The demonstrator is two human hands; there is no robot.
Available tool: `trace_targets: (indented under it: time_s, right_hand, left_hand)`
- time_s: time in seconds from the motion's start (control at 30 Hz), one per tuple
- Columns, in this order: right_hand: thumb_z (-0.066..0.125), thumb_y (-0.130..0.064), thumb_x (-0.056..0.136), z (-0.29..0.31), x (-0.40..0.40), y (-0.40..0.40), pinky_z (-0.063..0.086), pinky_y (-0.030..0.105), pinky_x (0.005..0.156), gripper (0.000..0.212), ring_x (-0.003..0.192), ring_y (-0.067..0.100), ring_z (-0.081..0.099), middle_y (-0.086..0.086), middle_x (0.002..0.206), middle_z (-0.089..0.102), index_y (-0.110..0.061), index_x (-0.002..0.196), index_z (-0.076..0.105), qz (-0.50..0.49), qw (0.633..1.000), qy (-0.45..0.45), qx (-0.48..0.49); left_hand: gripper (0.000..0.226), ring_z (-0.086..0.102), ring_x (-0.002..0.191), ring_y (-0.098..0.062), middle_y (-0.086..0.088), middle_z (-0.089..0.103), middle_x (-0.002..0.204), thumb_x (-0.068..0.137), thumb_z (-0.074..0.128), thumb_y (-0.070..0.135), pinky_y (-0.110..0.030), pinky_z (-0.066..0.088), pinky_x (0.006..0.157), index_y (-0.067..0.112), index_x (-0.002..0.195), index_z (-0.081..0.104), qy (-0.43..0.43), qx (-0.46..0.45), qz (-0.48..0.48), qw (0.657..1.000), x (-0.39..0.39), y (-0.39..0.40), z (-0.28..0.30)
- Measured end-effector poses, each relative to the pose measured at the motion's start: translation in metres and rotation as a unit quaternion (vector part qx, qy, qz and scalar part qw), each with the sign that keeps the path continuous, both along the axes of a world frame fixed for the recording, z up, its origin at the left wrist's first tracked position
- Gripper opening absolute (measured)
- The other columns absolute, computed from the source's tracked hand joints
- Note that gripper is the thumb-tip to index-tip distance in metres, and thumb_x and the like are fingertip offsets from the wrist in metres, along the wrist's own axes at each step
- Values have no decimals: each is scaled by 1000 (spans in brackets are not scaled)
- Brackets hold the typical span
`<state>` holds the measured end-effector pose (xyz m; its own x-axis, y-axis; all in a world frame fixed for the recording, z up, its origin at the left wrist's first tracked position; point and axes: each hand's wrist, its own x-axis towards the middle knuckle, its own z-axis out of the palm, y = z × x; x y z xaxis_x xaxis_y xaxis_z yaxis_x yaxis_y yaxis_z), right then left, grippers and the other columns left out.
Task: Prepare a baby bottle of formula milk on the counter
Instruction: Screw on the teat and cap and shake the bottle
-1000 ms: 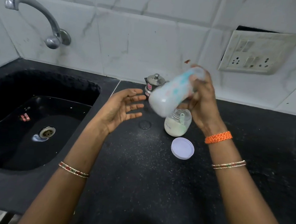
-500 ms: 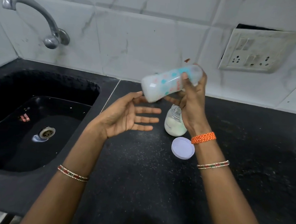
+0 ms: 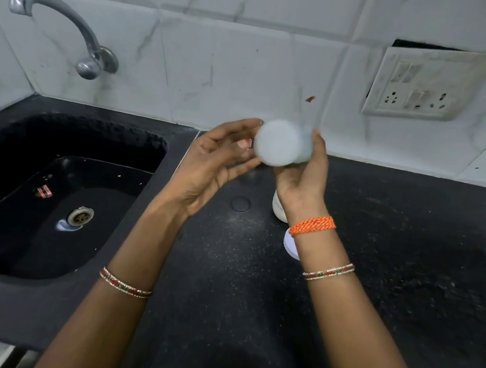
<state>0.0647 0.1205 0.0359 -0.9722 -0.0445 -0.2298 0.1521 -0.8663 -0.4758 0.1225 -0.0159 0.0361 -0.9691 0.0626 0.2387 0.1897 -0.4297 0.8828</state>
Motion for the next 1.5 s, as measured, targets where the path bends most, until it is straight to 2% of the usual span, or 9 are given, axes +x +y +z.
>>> trace_targets:
  time_s: [0.13,0.3,0.37,0.5,0.7,0.87,1.07,1.3,1.5]
  right_hand:
    - [55,-26,91,2,4,-1,59,37,55,45,108,36,61,21,125,59,0,128,51,-15,991,-64,-116]
    - [55,-22,92,22,16,16,57,33,65,21,73,25,62,17,95,59,-16,111,50,184,962,169,113]
    - [54,-11,92,29,7,26,55,42,74,23,82,27,59,20,107,53,-18,113,50,55,962,224,143]
    - [47,-28,95,40,-11,39,56,39,68,30,96,32,59,19,115,58,-9,119,47,-149,987,53,-30]
    - [55,-27,84,27,4,37,53,28,59,13,63,24,59,9,77,61,-14,82,55,123,983,76,114]
    - [52,-15,93,21,-6,20,54,41,75,33,90,23,58,13,114,57,-14,124,43,-140,988,2,68]
    - [59,2,86,8,15,0,53,38,83,43,95,23,58,10,112,53,-18,121,45,88,934,231,259]
    - [64,-28,85,-7,6,6,58,35,77,74,115,23,58,7,133,50,-32,143,18,152,858,215,442]
    - [59,-15,90,-31,12,-1,56,54,78,33,107,38,61,18,122,56,-9,119,45,123,987,33,97]
  left_hand:
    - [29,67,98,-18,-5,68,116,90,52,7,-30,56,77,15,115,63,26,5,19,999,0,-2,12]
    - [26,68,84,-13,3,74,101,92,47,9,-31,58,74,18,109,65,-88,-26,88,992,-5,-21,-13]
    - [26,68,83,-13,3,74,100,92,46,11,-30,58,72,20,106,66,-125,-57,86,987,-4,-26,-26]
    - [26,69,81,-11,2,74,99,91,45,12,-28,57,66,21,101,68,-149,-56,62,985,-3,-27,-37]
    - [26,69,81,-11,2,75,99,92,46,13,-28,57,65,21,99,70,-141,-68,46,987,-9,-20,-27]
    - [25,69,89,-17,-5,72,108,94,49,26,-33,58,67,20,114,63,-166,-92,-27,981,-2,-16,-27]
    - [59,66,98,-28,-16,62,117,84,61,42,-42,59,72,9,132,49,-193,-47,-95,975,-1,-6,-22]
    - [41,68,94,-20,-10,67,113,85,62,17,-36,59,69,8,124,58,-163,-40,48,985,1,-10,-30]
    - [30,64,108,-18,-6,69,114,90,50,16,-30,55,83,13,117,61,-111,40,62,991,0,-22,-13]
